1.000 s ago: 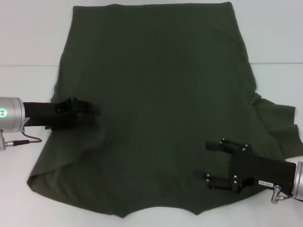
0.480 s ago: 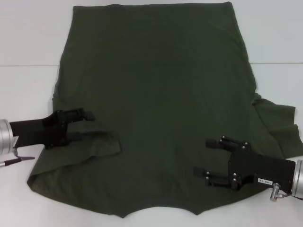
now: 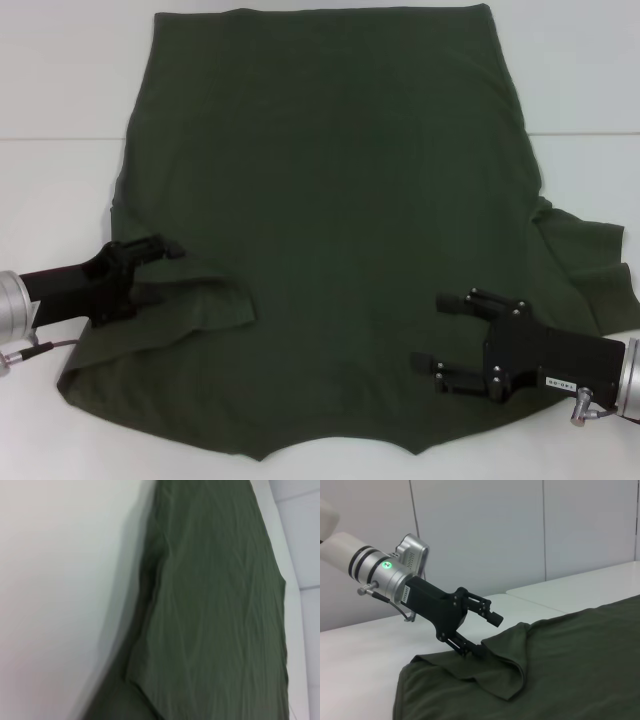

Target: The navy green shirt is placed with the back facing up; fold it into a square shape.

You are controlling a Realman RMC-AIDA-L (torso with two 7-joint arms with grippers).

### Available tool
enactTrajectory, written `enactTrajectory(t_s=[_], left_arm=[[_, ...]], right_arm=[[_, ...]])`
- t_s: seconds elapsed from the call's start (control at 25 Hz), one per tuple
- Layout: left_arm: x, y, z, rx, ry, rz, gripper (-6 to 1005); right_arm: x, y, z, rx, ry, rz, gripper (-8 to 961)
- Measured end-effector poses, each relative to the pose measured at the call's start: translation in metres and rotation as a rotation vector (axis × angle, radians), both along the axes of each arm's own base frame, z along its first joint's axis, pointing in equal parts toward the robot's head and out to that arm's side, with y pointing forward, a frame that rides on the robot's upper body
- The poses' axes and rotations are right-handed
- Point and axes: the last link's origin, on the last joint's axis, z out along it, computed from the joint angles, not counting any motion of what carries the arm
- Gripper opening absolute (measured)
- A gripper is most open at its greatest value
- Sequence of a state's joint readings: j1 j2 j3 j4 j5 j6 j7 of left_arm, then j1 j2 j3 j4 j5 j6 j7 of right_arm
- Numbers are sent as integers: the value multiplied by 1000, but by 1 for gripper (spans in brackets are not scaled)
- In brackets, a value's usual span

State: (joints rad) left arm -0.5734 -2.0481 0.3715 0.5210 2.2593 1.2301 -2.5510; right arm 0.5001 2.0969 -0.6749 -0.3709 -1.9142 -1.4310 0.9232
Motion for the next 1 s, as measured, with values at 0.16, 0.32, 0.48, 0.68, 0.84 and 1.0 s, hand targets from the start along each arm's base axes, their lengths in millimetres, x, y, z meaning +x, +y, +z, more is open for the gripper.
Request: enactTrajectory(t_s=[0.16,0.32,0.48,0.68,0.84,1.0], left_arm=[[-2,3,2,24,8,18,829],[-1,4,1,19,14,15,828],[-1,5,0,13,18,12,827],[0,6,0,13,23,8,828],[1,6,-1,7,18,11,828],[1,6,-3,2,25,13,827]], right_arm=[[0,0,0,1,-1,0,885],[0,0,0,1,-1,0,885],[0,0,0,1,-1,0,884],[0,1,0,0,-3,1,884],[1,1,0,2,-5,-4,884],[0,1,0,4,-5,-4,884]])
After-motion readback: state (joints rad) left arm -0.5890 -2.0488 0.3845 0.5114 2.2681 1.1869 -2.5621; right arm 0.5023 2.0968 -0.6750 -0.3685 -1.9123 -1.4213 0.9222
